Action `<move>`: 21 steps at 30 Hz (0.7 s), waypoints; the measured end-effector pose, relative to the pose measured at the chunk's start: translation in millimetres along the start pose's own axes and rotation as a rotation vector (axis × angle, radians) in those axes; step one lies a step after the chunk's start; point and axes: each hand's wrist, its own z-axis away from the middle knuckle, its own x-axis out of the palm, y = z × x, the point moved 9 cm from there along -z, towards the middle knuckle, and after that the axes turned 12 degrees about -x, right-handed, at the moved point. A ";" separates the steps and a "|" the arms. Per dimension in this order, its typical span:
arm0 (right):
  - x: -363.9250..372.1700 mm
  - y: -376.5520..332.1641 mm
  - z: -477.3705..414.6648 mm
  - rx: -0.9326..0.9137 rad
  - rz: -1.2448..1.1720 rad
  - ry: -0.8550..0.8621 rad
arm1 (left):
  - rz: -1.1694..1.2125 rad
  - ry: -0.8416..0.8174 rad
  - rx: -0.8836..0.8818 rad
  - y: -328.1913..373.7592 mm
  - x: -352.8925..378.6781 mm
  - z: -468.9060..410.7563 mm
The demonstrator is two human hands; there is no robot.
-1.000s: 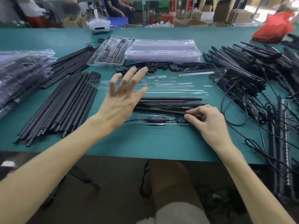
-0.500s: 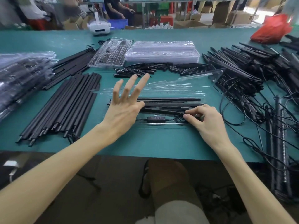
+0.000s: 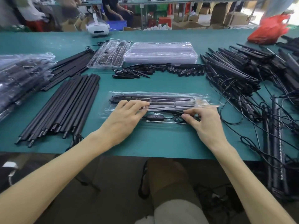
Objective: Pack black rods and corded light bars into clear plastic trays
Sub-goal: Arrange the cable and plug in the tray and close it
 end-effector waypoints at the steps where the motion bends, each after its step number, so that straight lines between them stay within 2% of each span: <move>1: -0.2 0.7 0.0 0.000 0.004 0.002 | 0.020 -0.015 0.010 0.6 -1.0 -1.0; 8: 1.4 3.0 2.4 0.022 -0.004 -0.015 | 0.132 -0.089 0.099 1.1 -6.6 4.1; 13: 0.7 1.1 3.9 0.015 -0.007 -0.026 | 0.367 -0.026 -0.044 -7.4 -15.0 -2.5; 17: 1.0 -2.9 5.4 -0.019 -0.010 -0.065 | 0.187 -0.013 -0.070 -9.5 -4.6 -12.6; 21: 2.0 -4.3 12.4 -0.051 -0.004 -0.157 | 0.025 -0.125 -0.076 -10.4 15.7 -19.4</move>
